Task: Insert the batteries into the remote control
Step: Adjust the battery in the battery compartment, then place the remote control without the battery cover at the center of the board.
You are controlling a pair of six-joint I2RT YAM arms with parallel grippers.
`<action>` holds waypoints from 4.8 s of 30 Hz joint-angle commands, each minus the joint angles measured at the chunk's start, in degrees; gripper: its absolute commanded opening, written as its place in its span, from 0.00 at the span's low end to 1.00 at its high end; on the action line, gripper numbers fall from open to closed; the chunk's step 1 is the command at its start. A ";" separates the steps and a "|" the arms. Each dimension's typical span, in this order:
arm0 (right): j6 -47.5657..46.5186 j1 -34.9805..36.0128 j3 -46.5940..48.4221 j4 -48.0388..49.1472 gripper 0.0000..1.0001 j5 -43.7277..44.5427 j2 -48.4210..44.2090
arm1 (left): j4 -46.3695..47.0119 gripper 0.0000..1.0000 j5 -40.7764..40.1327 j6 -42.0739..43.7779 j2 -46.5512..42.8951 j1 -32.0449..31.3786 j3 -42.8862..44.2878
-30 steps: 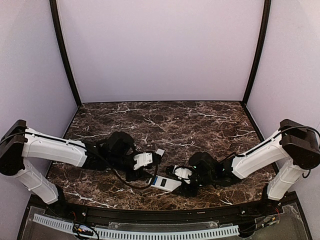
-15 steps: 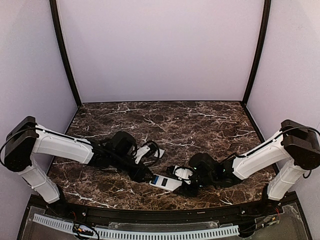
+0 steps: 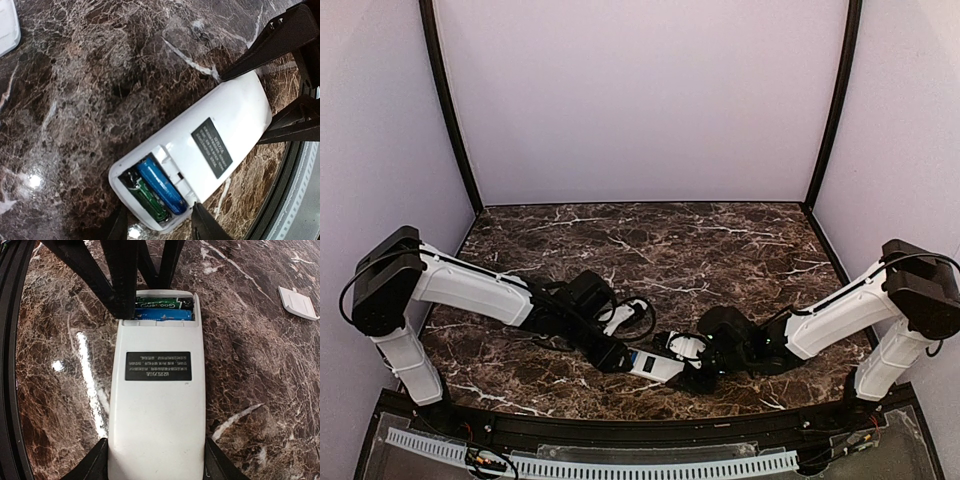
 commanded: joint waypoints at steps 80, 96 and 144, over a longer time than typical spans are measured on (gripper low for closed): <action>1.29 0.23 -0.56 -1.91 0.00 3.81 0.05 | -8.03 0.38 0.29 -7.53 6.67 2.26 10.56; 1.77 0.30 -1.02 -1.83 0.00 4.05 -0.94 | -9.68 0.54 -6.11 -1.85 3.78 9.10 16.74; 3.66 -0.40 -2.18 -2.02 0.94 12.09 -6.25 | -23.53 0.13 -13.97 8.52 25.36 6.50 41.23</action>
